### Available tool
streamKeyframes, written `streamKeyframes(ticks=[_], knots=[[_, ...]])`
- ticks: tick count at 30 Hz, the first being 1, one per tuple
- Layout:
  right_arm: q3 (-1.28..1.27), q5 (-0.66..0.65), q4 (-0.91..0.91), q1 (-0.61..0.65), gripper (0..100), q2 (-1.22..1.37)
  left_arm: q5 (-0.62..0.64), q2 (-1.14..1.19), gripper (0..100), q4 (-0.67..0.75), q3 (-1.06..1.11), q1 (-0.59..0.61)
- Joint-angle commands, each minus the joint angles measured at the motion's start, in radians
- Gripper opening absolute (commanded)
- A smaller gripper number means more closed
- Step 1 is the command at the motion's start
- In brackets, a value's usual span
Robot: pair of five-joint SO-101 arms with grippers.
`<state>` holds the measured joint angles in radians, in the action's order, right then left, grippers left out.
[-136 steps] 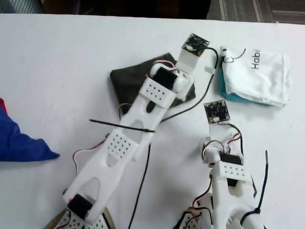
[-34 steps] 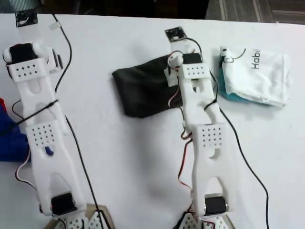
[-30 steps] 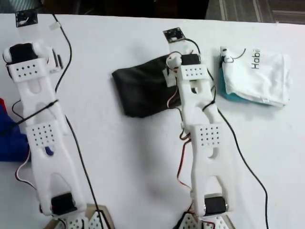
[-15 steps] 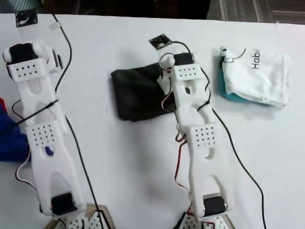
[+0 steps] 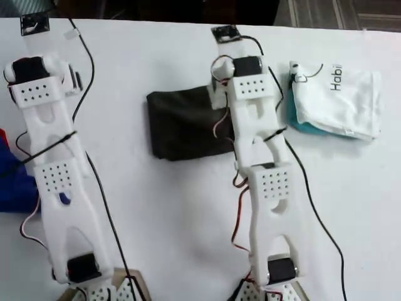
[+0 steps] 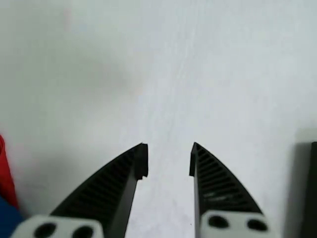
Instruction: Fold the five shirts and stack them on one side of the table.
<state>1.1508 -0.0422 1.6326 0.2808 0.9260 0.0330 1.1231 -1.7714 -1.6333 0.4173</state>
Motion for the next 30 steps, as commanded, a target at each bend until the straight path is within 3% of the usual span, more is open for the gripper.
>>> streamKeyframes(ticks=[1, 6, 16, 30], knots=[[0.006, 0.066, 0.010, 0.056, 40.7, -0.085, -0.008, -0.017, 16, -0.018, -0.031, 0.012], [0.005, 0.074, 0.010, 0.085, 41.0, -0.015, -0.008, -0.017, 16, -0.018, -0.031, 0.012], [0.003, 0.063, 0.012, -0.010, 41.1, 0.097, -0.008, -0.017, 16, -0.018, -0.031, 0.014], [0.012, 0.021, 0.059, 0.016, 38.2, 0.252, -0.008, -0.018, 16, -0.018, -0.033, 0.014]])
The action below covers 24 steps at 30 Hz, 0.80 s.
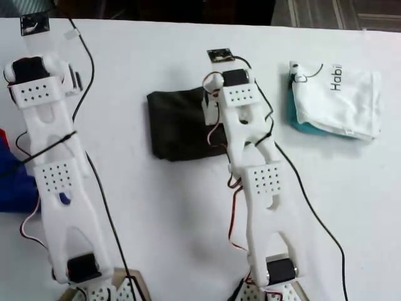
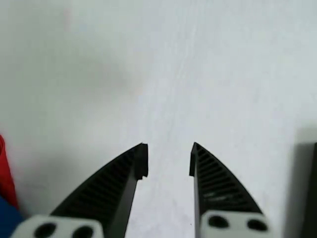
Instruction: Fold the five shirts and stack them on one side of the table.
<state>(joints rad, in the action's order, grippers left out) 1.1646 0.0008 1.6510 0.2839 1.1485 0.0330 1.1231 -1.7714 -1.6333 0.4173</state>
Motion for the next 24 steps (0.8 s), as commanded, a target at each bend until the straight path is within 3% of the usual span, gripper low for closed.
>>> streamKeyframes(ticks=[1, 5, 7, 9, 14, 18, 24], knots=[[-0.002, -0.051, 0.051, 0.015, 33.8, 0.035, -0.006, -0.018, 16, -0.018, -0.033, 0.014], [-0.002, -0.161, 0.068, 0.019, 0.0, 0.038, -0.006, -0.021, 16, -0.018, -0.033, 0.014], [-0.002, -0.164, 0.068, 0.015, 7.3, 0.035, -0.006, -0.021, 16, -0.018, -0.033, 0.014], [0.002, -0.169, 0.068, 0.005, 1.9, 0.030, -0.006, -0.021, 16, -0.018, -0.033, 0.014], [0.103, -0.173, 0.097, -0.042, 1.9, 0.028, -0.006, -0.025, 16, -0.018, -0.033, 0.014], [0.255, -0.273, 0.117, -0.102, 1.9, 0.013, -0.011, -0.025, 16, -0.020, -0.033, 0.014], [0.290, -0.292, 0.117, -0.153, 1.9, -0.188, -0.011, -0.026, 16, -0.020, -0.033, 0.014]])
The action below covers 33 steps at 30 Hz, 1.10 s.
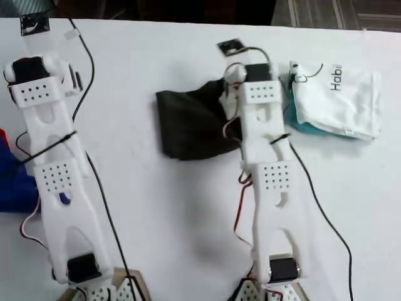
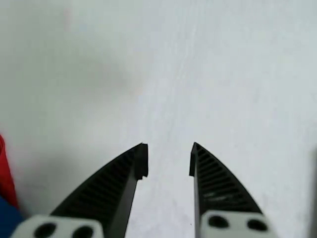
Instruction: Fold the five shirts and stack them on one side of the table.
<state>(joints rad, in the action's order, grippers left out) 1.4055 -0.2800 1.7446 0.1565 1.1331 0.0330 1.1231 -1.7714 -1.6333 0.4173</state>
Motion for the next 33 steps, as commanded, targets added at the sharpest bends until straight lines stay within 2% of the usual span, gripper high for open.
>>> streamKeyframes(ticks=[1, 7, 20, 33], knots=[[0.048, -0.011, 0.024, -0.025, 1.9, -0.209, -0.011, -0.026, 16, -0.020, -0.033, 0.014], [0.048, -0.091, 0.024, -0.036, 1.9, -0.371, -0.012, -0.025, 16, -0.020, -0.033, 0.014], [0.048, -0.232, 0.024, -0.185, 1.9, -0.615, -0.012, -0.028, 16, -0.020, -0.033, 0.014], [0.009, -0.245, -0.104, -0.401, 1.9, -0.607, -0.012, -0.028, 16, -0.020, -0.033, 0.012]])
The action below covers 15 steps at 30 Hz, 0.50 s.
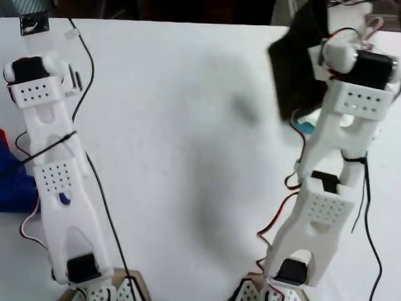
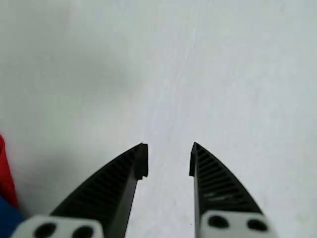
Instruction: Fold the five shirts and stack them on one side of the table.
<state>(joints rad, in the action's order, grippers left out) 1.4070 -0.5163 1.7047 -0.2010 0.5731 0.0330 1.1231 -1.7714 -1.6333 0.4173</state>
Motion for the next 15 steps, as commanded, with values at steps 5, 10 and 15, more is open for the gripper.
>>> streamKeyframes(ticks=[5, 10, 15], knots=[[-0.121, -0.011, -0.191, -0.113, 1.9, 0.041, -0.012, -0.028, 16, -0.020, -0.033, 0.014], [-0.183, -0.071, -0.321, -0.160, 1.9, 0.170, -0.012, -0.028, 16, -0.020, -0.033, 0.014], [-0.183, -0.100, -0.463, -0.213, 1.9, 0.295, -0.012, -0.028, 16, -0.020, -0.033, 0.014]])
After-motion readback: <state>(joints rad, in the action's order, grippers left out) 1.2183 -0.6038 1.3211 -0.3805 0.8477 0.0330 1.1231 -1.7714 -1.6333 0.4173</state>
